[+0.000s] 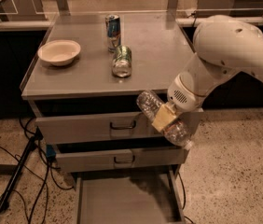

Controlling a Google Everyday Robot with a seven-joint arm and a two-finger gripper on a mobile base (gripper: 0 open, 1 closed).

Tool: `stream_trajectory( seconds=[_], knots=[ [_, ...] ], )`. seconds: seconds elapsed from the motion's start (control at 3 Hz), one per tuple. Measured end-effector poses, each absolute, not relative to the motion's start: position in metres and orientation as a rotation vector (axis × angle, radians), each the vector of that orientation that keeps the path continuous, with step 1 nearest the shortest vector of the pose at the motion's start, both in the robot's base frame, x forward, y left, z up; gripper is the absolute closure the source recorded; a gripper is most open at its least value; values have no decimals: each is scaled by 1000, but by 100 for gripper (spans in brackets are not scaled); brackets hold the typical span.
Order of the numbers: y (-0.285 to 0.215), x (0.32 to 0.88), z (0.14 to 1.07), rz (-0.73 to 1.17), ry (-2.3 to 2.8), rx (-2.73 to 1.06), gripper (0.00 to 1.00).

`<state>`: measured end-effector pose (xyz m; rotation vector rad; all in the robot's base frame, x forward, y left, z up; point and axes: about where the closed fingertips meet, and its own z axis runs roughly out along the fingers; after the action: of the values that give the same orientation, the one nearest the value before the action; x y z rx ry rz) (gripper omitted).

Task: Place water bottle into bottom drawer

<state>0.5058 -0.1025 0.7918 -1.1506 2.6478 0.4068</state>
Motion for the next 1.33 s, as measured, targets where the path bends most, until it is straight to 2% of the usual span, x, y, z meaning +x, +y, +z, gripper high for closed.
stream_trajectory(
  seconds=[0.33, 1.0, 1.33],
  knots=[
    [-100, 467, 772, 451, 2705, -1148, 100],
    [-96, 461, 749, 473, 2737, -1138, 100],
    [-85, 460, 695, 496, 2726, -1155, 100]
  ],
)
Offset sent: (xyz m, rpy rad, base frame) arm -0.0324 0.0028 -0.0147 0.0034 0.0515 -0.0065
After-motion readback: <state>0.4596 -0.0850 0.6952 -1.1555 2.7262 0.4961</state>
